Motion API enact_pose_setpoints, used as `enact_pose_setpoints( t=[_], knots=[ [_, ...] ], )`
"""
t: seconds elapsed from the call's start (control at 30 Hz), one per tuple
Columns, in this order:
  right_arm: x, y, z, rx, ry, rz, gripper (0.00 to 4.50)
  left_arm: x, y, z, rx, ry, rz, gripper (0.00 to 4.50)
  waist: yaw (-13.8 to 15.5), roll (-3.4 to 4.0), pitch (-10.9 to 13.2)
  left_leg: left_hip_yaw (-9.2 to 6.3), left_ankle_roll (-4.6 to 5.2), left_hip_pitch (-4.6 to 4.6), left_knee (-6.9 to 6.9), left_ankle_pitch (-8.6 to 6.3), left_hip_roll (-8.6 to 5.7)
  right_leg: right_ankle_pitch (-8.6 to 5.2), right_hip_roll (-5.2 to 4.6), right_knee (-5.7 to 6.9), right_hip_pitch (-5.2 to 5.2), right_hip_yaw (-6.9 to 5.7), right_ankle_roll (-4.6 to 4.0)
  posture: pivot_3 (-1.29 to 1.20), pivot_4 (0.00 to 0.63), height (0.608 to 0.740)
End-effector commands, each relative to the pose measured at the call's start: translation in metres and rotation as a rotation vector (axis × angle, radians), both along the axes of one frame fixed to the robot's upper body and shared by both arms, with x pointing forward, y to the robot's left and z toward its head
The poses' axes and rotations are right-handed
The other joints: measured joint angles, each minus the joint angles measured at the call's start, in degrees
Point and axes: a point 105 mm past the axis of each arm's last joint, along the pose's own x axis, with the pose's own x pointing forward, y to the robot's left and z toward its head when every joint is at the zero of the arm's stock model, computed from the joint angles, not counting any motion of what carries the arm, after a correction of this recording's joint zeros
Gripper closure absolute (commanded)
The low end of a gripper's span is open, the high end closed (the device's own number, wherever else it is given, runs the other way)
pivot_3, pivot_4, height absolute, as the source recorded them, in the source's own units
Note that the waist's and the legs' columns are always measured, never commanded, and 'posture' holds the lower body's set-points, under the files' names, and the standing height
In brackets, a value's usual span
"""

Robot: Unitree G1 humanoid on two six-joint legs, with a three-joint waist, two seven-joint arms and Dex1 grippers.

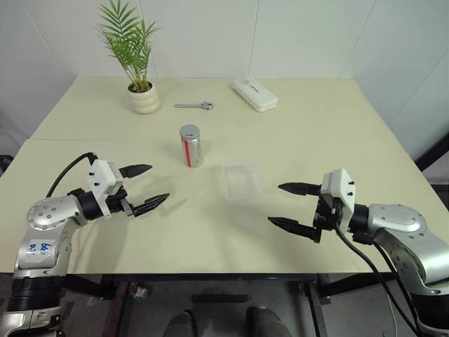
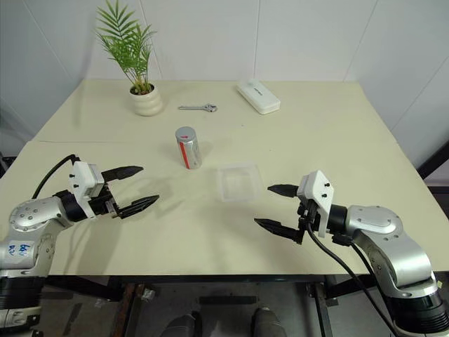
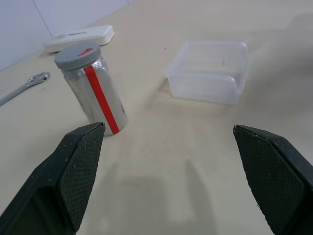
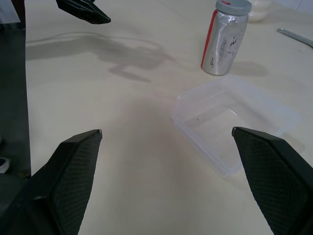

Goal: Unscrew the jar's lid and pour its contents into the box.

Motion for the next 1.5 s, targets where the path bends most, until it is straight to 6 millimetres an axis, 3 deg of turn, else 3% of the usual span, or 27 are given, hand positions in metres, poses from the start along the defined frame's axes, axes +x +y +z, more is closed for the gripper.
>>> enact_pose_setpoints(
  t=[0.03,0.23,0.33,0.43,0.57,0.7,0.83,0.97,1.23,1.37,1.5],
  knots=[
    [0.002,0.001,0.008,0.022,-0.041,-0.002,0.00,0.001,-0.001,0.006,0.012,-0.047,0.009,0.02,-0.1,0.00,0.0,0.00,0.00,0.00,0.00,0.00,0.00,0.00,0.00,0.00,0.00,0.00,0.00,0.00,0.150,0.740],
    [0.011,0.013,0.009,0.054,-0.060,0.040,0.00,-0.007,-0.002,0.004,-0.036,-0.052,0.081,0.02,-0.2,0.00,0.0,0.02,0.00,0.03,0.00,0.00,0.03,0.00,0.02,0.04,-0.01,0.02,0.01,0.00,0.150,0.740],
    [0.014,0.025,0.029,0.147,-0.136,0.083,0.00,-0.002,-0.002,-0.002,-0.111,-0.056,0.219,0.02,0.0,0.00,0.0,0.01,0.00,0.02,0.00,0.00,0.03,0.01,0.02,0.06,-0.02,0.02,0.01,0.00,0.150,0.740],
    [0.015,0.042,0.047,0.209,-0.199,0.148,0.00,0.011,-0.018,-0.001,-0.195,-0.107,0.374,0.02,0.0,0.00,0.0,0.01,0.00,0.00,0.12,0.01,0.02,0.06,0.02,0.12,0.00,0.05,0.10,0.00,0.150,0.740],
    [0.016,0.054,0.055,0.250,-0.210,0.179,0.00,0.019,-0.034,0.000,-0.228,-0.131,0.429,0.02,0.2,-0.12,-0.1,-0.03,0.00,-0.01,0.32,0.01,0.00,0.11,0.04,0.21,0.06,0.05,0.18,0.00,0.150,0.740],
    [0.019,0.070,0.066,0.269,-0.239,0.257,0.00,0.058,-0.064,-0.012,-0.268,-0.101,0.514,0.02,0.3,-0.12,-0.1,-0.03,0.04,0.01,0.41,0.05,-0.03,0.20,0.04,0.21,0.10,0.06,0.19,0.00,0.150,0.740],
    [0.016,0.083,0.066,0.269,-0.249,0.263,0.00,0.071,-0.057,-0.008,-0.254,-0.131,0.548,0.02,-0.4,-0.15,-0.1,-0.02,0.06,-0.02,0.47,0.05,-0.05,0.30,0.05,0.10,0.14,0.10,0.26,0.00,0.150,0.740],
    [0.017,0.080,0.072,0.304,-0.282,0.221,0.00,0.087,-0.073,-0.011,-0.252,-0.114,0.526,0.02,0.1,-0.15,-0.1,0.03,0.03,-0.05,0.27,0.04,0.00,0.23,0.08,0.18,-0.07,0.10,0.19,0.00,0.150,0.740],
    [0.011,0.087,0.076,0.322,-0.316,0.211,0.00,0.107,-0.065,-0.005,-0.283,-0.138,0.604,0.02,0.1,-0.15,-0.1,0.03,0.03,-0.11,0.28,0.02,-0.02,0.25,0.07,0.05,-0.04,0.10,0.26,0.00,0.150,0.740],
    [0.011,0.083,0.079,0.327,-0.328,0.189,0.00,0.118,-0.080,-0.003,-0.339,-0.120,0.549,0.02,0.2,-0.15,-0.1,0.03,0.01,-0.10,0.28,0.03,-0.02,0.25,0.08,0.06,-0.04,0.08,0.26,0.00,0.150,0.740],
    [0.008,0.087,0.077,0.327,-0.325,0.185,0.00,0.126,-0.077,-0.004,-0.323,-0.128,0.565,0.02,0.1,-0.15,-0.1,0.03,0.02,-0.12,0.29,0.02,-0.03,0.26,0.08,0.00,-0.02,0.08,0.28,0.00,0.150,0.740]
  ],
)
